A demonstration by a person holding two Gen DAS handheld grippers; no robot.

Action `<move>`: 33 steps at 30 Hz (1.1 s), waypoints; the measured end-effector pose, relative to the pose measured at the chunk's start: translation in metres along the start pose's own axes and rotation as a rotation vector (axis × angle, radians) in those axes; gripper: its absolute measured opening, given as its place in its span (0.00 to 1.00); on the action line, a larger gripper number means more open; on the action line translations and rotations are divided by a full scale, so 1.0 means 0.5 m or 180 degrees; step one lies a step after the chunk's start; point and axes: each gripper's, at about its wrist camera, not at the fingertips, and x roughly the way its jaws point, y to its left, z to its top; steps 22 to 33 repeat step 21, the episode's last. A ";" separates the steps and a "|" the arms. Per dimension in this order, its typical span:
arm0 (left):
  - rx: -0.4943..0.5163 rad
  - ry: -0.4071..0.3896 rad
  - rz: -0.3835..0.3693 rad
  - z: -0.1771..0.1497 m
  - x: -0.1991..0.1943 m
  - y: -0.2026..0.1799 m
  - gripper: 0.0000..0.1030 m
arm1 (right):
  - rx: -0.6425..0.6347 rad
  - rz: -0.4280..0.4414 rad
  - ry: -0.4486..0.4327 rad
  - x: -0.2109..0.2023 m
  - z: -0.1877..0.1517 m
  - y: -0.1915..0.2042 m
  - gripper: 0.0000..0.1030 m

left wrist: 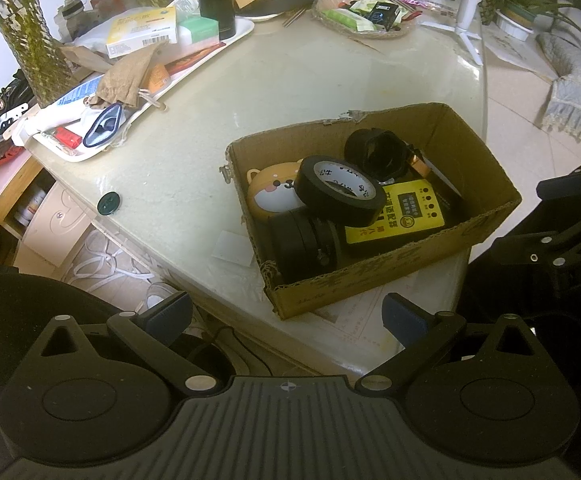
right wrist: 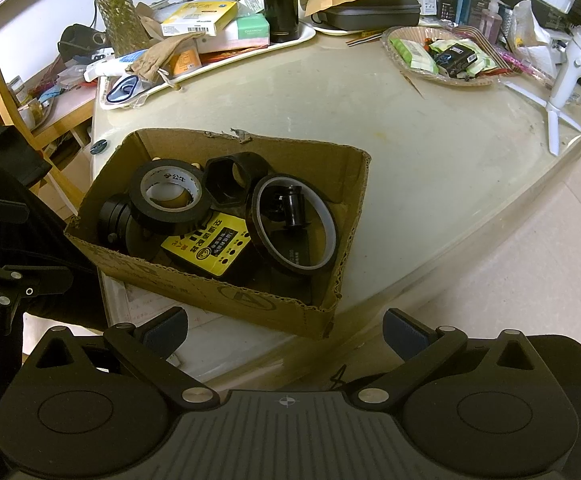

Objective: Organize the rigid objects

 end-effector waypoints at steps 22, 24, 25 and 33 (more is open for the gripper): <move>-0.0145 0.0032 0.0037 0.003 0.001 0.021 1.00 | 0.0001 0.0002 -0.0003 0.000 0.000 -0.001 1.00; -0.0145 0.0032 0.0037 0.003 0.001 0.021 1.00 | 0.0001 0.0002 -0.0003 0.000 0.000 -0.001 1.00; -0.0145 0.0032 0.0037 0.003 0.001 0.021 1.00 | 0.0001 0.0002 -0.0003 0.000 0.000 -0.001 1.00; -0.0145 0.0032 0.0037 0.003 0.001 0.021 1.00 | 0.0001 0.0002 -0.0003 0.000 0.000 -0.001 1.00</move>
